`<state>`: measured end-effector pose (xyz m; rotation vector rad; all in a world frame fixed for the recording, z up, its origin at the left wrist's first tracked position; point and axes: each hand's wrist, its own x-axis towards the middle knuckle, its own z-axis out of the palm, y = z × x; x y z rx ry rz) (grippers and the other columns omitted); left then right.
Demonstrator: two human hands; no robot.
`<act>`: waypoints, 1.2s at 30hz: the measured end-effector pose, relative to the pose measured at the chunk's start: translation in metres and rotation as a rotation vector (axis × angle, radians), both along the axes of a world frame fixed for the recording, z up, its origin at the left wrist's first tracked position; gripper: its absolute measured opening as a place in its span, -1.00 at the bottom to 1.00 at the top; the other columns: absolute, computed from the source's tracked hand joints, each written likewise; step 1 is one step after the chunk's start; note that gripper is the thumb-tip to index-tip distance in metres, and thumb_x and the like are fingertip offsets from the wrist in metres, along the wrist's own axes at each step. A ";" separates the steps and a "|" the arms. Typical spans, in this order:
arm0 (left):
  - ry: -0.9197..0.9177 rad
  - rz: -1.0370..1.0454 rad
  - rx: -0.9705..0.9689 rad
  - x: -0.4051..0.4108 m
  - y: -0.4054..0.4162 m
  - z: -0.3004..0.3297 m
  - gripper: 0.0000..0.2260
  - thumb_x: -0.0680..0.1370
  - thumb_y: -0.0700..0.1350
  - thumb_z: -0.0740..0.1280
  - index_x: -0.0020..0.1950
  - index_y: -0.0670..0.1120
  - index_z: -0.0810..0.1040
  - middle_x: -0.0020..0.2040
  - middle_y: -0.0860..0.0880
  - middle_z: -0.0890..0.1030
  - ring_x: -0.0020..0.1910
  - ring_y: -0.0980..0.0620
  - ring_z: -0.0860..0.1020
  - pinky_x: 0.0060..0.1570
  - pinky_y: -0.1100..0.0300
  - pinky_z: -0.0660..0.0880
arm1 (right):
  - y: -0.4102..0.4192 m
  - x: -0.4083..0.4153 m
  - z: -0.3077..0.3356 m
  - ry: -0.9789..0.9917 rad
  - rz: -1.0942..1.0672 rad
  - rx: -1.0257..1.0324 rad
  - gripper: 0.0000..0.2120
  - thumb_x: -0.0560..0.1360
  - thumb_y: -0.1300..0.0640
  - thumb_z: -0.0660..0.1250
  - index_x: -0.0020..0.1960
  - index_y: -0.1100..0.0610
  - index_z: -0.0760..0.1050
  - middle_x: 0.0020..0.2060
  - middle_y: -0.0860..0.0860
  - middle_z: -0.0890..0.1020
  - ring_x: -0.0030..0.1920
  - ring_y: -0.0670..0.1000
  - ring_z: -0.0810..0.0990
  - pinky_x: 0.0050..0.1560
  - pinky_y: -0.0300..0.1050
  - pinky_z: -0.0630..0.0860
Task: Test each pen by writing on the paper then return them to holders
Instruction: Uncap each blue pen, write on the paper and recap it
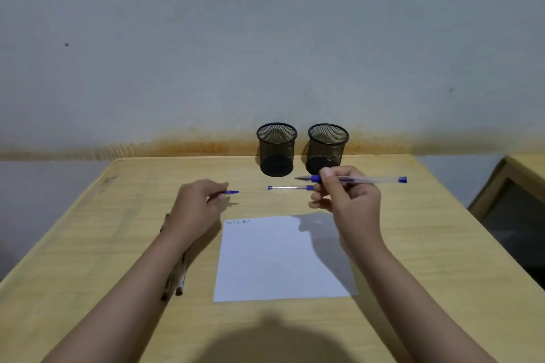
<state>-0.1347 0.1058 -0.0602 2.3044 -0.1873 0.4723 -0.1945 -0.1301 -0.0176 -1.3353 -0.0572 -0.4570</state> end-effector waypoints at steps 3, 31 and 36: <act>0.145 0.021 0.045 0.008 -0.006 -0.009 -0.81 0.46 -0.25 0.40 0.06 -0.17 0.65 -0.07 -0.05 0.67 -0.22 0.11 0.55 -0.22 0.52 0.37 | -0.002 -0.001 -0.005 0.022 0.001 0.005 -0.87 0.52 0.27 0.31 -0.20 0.19 0.53 -0.46 0.02 0.57 -0.46 -0.03 0.55 -0.38 -0.16 0.57; 0.302 -0.273 0.490 -0.094 -0.026 -0.042 -0.25 0.38 0.42 -0.26 0.50 0.14 0.02 0.56 0.07 -0.10 0.52 0.08 -0.15 0.49 0.02 -0.07 | 0.059 0.055 -0.053 0.329 0.232 -0.196 -0.88 0.44 0.39 0.30 -0.24 0.27 0.40 -0.47 0.23 0.49 -0.44 0.21 0.55 -0.37 0.00 0.53; 0.294 -0.243 0.541 -0.094 -0.030 -0.042 -0.22 0.34 0.36 -0.35 0.52 0.09 -0.14 0.55 0.07 -0.18 0.51 0.10 -0.21 0.45 0.09 -0.22 | 0.058 0.056 -0.060 0.289 0.182 -0.339 -0.86 0.41 0.37 0.35 -0.25 0.28 0.39 -0.30 0.46 0.56 -0.37 0.22 0.65 -0.44 -0.08 0.56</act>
